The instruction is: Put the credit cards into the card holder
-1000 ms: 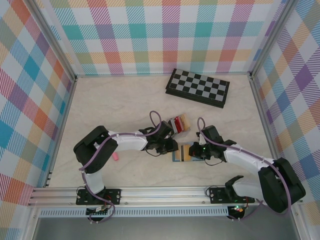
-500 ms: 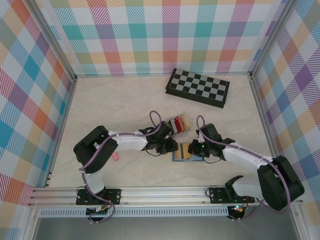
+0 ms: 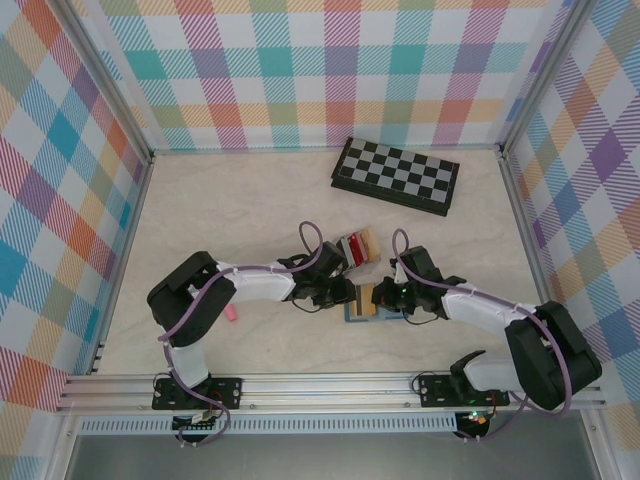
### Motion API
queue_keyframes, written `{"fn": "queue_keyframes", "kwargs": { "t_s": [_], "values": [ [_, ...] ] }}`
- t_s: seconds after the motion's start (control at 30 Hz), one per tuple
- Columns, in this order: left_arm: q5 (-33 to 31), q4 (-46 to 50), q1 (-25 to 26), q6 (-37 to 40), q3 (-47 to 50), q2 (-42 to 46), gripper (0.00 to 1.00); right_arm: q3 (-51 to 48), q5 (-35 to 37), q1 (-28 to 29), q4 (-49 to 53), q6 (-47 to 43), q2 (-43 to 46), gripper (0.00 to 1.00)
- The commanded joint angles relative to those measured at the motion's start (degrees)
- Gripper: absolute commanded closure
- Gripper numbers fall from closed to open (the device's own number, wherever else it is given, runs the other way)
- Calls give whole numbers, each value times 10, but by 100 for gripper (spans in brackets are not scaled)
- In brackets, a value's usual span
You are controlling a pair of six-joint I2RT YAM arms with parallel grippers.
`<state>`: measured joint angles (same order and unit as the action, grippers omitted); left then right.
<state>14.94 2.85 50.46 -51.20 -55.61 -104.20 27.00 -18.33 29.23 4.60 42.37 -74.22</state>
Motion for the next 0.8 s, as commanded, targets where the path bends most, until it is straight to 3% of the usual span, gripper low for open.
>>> {"fn": "queue_keyframes", "kwargs": {
  "t_s": [0.0, 0.17, 0.47, 0.77],
  "values": [
    [-2, 15, 7, 1, 9, -3, 70, 7, -35, 5, -12, -4, -22, 87],
    [-4, 15, 7, 2, 8, -4, 70, 19, -33, 8, 10, -9, -38, 83],
    [-7, 17, 7, 2, 14, -2, 70, 55, 42, 8, 116, -29, -7, 72],
    [-6, 17, 7, 5, 13, -3, 72, 73, 30, 8, 94, -31, -51, 80]
  ]
}}
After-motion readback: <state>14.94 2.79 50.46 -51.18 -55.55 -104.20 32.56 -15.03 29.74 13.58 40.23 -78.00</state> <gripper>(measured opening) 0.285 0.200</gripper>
